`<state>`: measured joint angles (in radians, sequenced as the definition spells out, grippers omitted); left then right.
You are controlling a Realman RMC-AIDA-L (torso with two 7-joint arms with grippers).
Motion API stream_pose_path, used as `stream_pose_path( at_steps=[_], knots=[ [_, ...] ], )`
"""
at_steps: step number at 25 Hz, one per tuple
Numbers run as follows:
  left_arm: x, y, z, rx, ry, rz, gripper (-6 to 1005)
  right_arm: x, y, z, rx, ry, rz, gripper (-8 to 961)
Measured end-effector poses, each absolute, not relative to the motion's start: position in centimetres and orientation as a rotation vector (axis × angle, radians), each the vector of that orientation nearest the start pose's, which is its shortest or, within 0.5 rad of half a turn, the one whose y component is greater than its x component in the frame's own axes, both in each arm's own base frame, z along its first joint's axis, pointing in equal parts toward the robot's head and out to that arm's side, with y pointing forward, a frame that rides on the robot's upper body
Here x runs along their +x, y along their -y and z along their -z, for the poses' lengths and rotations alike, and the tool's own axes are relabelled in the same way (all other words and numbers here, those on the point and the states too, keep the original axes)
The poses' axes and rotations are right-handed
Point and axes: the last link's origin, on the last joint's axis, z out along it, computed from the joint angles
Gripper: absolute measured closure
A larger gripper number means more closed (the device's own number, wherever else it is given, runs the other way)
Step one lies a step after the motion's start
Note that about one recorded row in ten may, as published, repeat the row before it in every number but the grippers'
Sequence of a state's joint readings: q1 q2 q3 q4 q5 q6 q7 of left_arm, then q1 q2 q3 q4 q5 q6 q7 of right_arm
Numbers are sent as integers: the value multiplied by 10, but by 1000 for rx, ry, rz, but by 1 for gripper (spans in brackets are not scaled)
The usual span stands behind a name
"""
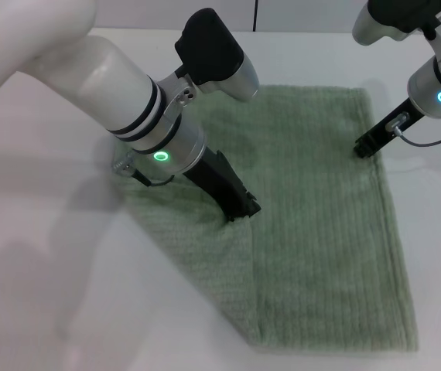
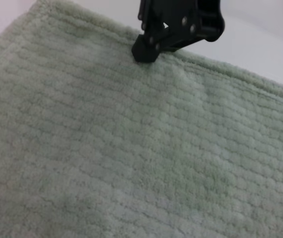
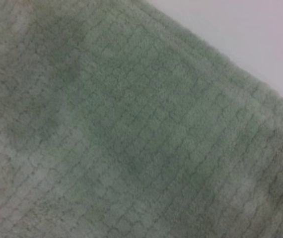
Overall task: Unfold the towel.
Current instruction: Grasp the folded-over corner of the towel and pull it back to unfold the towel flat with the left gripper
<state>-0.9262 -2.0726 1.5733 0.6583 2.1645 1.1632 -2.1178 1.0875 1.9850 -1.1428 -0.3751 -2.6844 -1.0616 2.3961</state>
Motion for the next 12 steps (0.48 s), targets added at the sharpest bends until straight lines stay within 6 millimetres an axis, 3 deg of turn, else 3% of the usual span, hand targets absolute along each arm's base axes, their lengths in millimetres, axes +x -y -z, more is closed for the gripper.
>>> stream_pose_path(
  at_steps=[6,12],
  knots=[
    [-153,-376,99,-3006,548,-350,930,209,-444,31,-2473,-960,562,952],
    [-149,-373,84,-3049,552,-296,942,209,-444,31,-2474,-960,562,952]
  ],
)
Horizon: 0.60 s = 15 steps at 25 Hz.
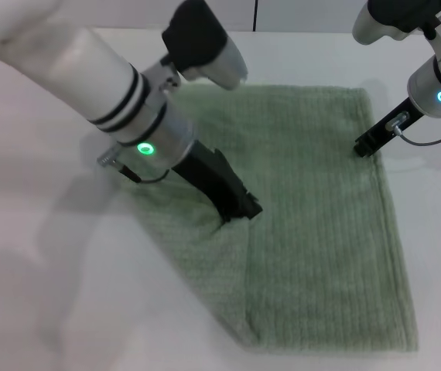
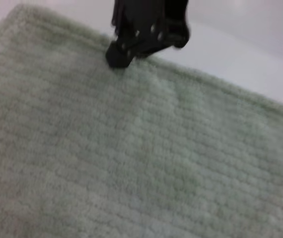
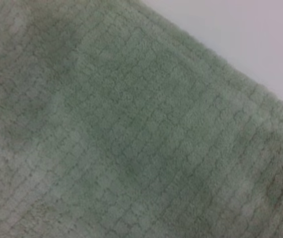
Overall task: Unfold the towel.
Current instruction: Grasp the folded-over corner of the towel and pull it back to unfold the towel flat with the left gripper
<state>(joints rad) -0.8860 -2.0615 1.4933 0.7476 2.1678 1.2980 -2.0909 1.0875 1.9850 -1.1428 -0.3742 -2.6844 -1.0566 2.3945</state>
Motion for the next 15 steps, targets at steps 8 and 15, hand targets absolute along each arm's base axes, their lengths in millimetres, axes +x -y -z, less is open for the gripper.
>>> stream_pose_path(
  at_steps=[8,15],
  knots=[
    [-152,-373,69,-3082,549,-270,941,210,-444,31,-2474,-963,560,952],
    [-151,-372,63,-3092,528,-292,942,210,-444,32,-2475,-964,560,952]
  ],
)
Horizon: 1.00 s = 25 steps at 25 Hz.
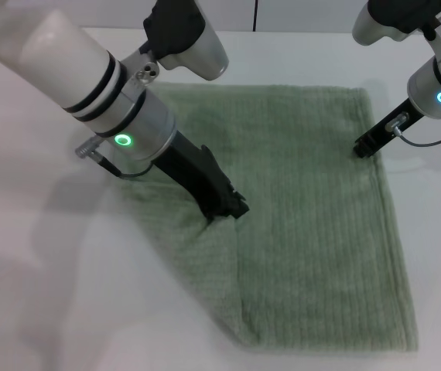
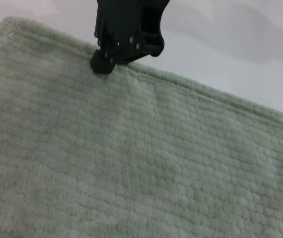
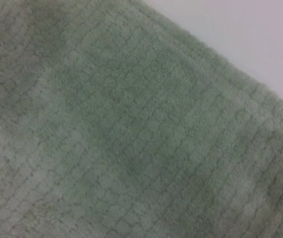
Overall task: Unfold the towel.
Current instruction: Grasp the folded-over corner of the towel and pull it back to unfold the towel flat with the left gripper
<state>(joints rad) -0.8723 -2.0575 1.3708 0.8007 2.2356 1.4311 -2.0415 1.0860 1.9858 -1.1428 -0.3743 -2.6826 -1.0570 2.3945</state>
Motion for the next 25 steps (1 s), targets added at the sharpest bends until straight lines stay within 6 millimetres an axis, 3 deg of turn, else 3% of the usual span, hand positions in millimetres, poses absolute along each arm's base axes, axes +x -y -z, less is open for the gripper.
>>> stream_pose_path(
  at_steps=[25],
  knots=[
    [-155,-360,25,-3077,426,-388,943,209,-444,32,-2474,-956,562,952]
  ],
)
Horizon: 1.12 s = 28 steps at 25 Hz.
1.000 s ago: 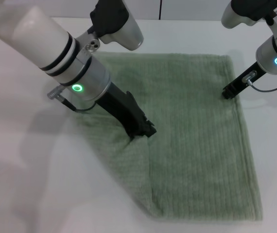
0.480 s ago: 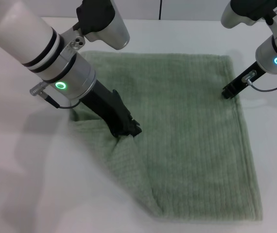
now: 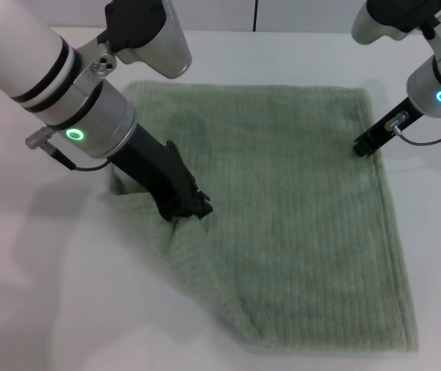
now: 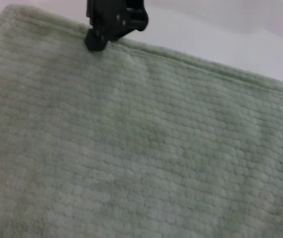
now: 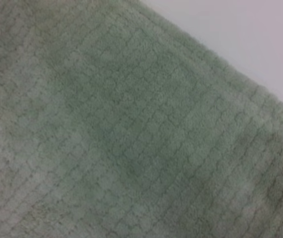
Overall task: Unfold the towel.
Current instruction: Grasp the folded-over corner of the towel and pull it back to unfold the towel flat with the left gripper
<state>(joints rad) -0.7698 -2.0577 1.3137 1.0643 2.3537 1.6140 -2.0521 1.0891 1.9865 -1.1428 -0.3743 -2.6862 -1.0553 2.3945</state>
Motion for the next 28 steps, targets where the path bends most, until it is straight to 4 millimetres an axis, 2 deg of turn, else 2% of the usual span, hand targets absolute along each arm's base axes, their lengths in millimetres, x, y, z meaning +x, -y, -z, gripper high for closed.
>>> stream_pose_path(
  at_steps=[12,28],
  knots=[
    [-157,-349,17,-3095,433,-424,942,207,-445,32,-2475,-951,560,952],
    [-160,-339,5,-3099,438,-593,942,206,-446,32,-2479,-938,561,952]
  ],
)
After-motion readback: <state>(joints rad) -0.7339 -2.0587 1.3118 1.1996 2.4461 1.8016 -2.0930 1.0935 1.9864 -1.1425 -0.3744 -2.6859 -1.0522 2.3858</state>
